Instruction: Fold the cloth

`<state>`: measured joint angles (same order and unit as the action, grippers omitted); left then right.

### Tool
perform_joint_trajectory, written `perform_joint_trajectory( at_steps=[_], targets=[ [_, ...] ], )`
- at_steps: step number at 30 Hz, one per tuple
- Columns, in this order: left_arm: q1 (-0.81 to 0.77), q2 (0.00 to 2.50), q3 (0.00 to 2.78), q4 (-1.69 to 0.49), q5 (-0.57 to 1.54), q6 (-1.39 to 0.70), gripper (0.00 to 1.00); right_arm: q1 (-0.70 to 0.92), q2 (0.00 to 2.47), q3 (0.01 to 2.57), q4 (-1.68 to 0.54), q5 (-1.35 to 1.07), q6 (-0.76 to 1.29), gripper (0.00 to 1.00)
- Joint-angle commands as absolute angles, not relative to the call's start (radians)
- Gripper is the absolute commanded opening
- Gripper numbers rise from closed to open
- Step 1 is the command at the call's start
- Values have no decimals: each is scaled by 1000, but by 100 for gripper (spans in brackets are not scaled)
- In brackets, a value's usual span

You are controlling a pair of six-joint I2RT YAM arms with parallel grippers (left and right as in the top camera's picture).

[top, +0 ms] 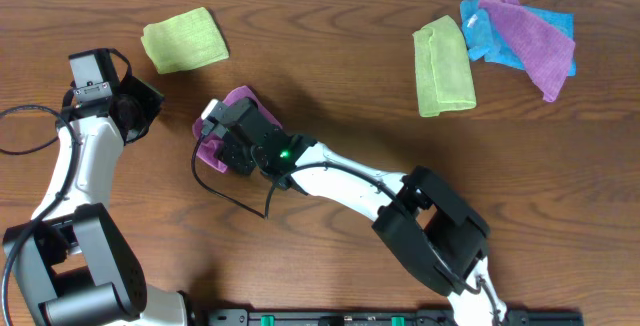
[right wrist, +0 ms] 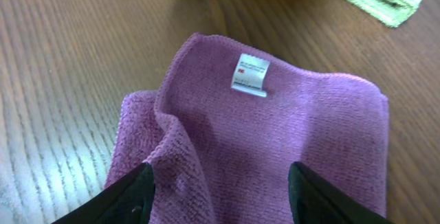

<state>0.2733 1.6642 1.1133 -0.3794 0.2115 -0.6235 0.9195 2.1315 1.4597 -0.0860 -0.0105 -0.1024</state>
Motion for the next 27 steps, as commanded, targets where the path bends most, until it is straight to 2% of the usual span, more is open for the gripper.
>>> perform_joint_trajectory(
  at_steps=[1,27],
  targets=[
    [277,1645,1144,-384,230,-609,6,928,2154,1473,-91,-35,-76,63],
    [278,1645,1144,-385,237,-609,6,981,2194,1473,-129,-79,-75,64]
  ],
)
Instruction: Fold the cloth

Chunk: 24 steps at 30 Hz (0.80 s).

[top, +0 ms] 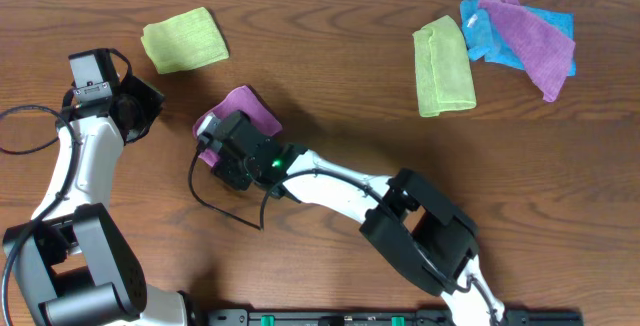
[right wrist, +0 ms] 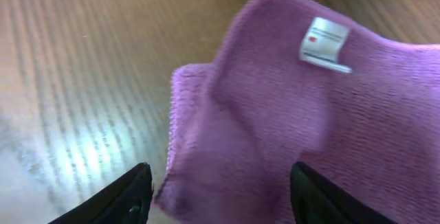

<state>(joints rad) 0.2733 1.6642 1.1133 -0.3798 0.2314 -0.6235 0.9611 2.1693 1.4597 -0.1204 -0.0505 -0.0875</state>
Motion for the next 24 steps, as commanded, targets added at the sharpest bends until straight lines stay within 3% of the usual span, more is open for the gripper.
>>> perform_joint_trajectory(
  at_steps=[1,11,18,24],
  targets=[
    [278,1645,1144,-385,237,-609,6,984,2194,1473,-131,-79,-75,65],
    [278,1645,1144,-385,237,-609,6,986,2194,1473,-154,-80,-75,65],
    [278,1645,1144,-385,238,-609,7,985,2175,1473,-176,-79,-63,76],
    [278,1624,1144,-385,244,-607,12,981,2110,1473,-185,-79,-56,79]
  ],
)
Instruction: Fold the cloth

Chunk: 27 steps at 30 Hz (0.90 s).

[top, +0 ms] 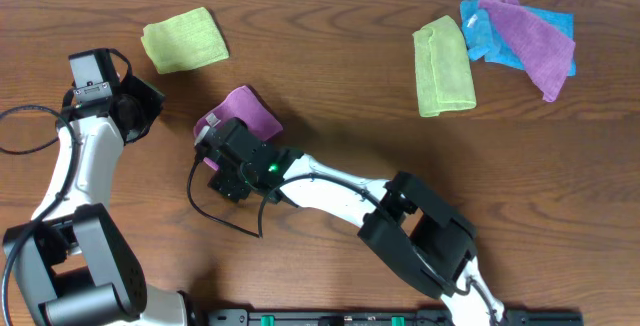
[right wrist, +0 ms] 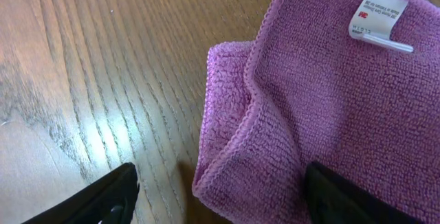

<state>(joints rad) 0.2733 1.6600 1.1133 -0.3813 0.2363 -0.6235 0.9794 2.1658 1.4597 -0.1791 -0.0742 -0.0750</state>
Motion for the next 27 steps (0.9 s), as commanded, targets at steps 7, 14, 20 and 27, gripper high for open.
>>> perform_joint_trajectory(
  at_steps=[7,14,20,27],
  targets=[
    [283,1581,1144,-402,245,-606,13,959,2023,1473,-215,-76,-55,82],
    [283,1555,1144,-498,245,-605,20,895,1919,1473,-317,0,-10,99],
    [281,1548,1144,-584,313,-577,36,756,1787,1473,-542,-41,94,99],
    [278,1549,1141,-625,403,-572,48,637,1613,1431,-735,-1,101,99]
  ],
)
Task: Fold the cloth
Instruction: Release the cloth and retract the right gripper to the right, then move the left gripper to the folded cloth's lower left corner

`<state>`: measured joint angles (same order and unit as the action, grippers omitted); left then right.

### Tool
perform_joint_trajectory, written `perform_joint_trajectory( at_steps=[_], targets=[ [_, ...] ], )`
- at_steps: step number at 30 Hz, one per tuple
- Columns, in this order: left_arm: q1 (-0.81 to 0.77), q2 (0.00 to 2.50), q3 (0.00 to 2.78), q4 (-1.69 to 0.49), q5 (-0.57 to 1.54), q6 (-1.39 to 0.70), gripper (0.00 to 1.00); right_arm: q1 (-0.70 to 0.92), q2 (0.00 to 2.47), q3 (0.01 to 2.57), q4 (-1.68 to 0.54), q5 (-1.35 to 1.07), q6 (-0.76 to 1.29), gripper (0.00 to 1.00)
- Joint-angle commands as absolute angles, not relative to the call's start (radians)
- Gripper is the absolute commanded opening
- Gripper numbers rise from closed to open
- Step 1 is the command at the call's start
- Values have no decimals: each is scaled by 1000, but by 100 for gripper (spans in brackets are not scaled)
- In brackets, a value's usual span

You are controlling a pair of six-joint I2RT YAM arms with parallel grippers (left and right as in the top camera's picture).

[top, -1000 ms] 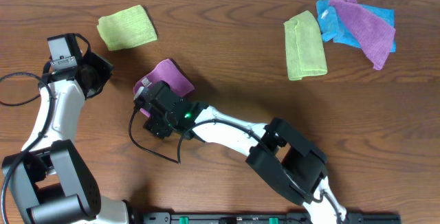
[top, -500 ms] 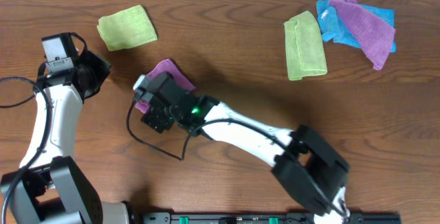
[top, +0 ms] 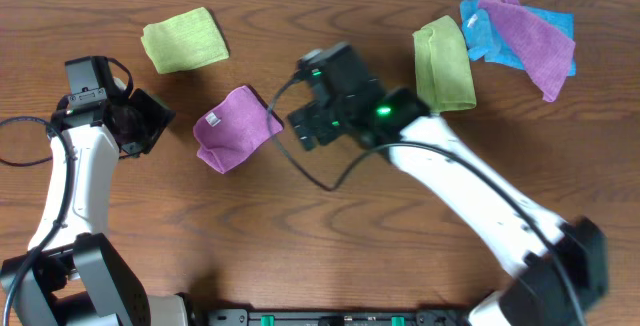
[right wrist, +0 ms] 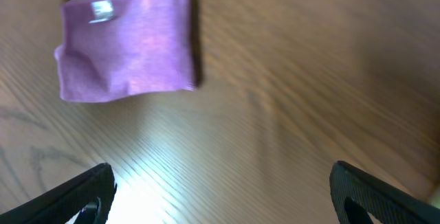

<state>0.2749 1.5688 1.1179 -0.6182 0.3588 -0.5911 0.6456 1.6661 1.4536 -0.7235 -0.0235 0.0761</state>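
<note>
The purple cloth (top: 236, 127) lies folded on the wooden table left of centre, its white tag (top: 212, 120) facing up. In the right wrist view the purple cloth (right wrist: 127, 42) sits at the upper left, a compact rectangle with one rumpled end. My right gripper (top: 303, 124) hovers just right of the cloth and clear of it. There my right gripper (right wrist: 223, 196) is open wide, with only bare wood between its fingers (right wrist: 89, 195). My left gripper (top: 140, 128) is off to the cloth's left, not touching it; its jaws are unclear.
A folded green cloth (top: 185, 39) lies at the back left. Another folded green cloth (top: 445, 66) lies at the back right, beside a loose heap of blue and purple cloths (top: 522, 28). A black cable (top: 20, 131) runs off the table's left side.
My right gripper was low at the purple cloth's left corner; now it is off to the cloth's right and higher, still open. The cloth lies free. My left arm has shifted slightly nearer.
My right gripper first stood open right over the folded purple cloth, with the tag in close view. It then sat at the cloth's left edge, then at its near-left corner. Now it is away to the right and the cloth rests folded.
</note>
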Motion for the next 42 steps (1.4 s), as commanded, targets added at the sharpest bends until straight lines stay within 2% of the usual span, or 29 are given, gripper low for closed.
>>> perform_joint_trajectory(
  at_steps=[1,13,24,29,35,42],
  targets=[
    [271,1549,1140,-637,413,-572,49,624,1551,1372,-735,20,105,99],
    [215,1549,1063,-655,476,-633,51,580,938,818,-671,93,341,99],
    [215,1549,1000,-658,577,-633,51,580,434,558,-776,146,577,99],
    [215,1549,934,-643,593,-644,51,580,375,554,-780,184,575,99],
    [215,1549,824,-523,630,-720,54,580,378,554,-779,183,576,99],
    [213,1549,740,-371,647,-796,64,580,378,554,-783,183,575,99]
  ],
)
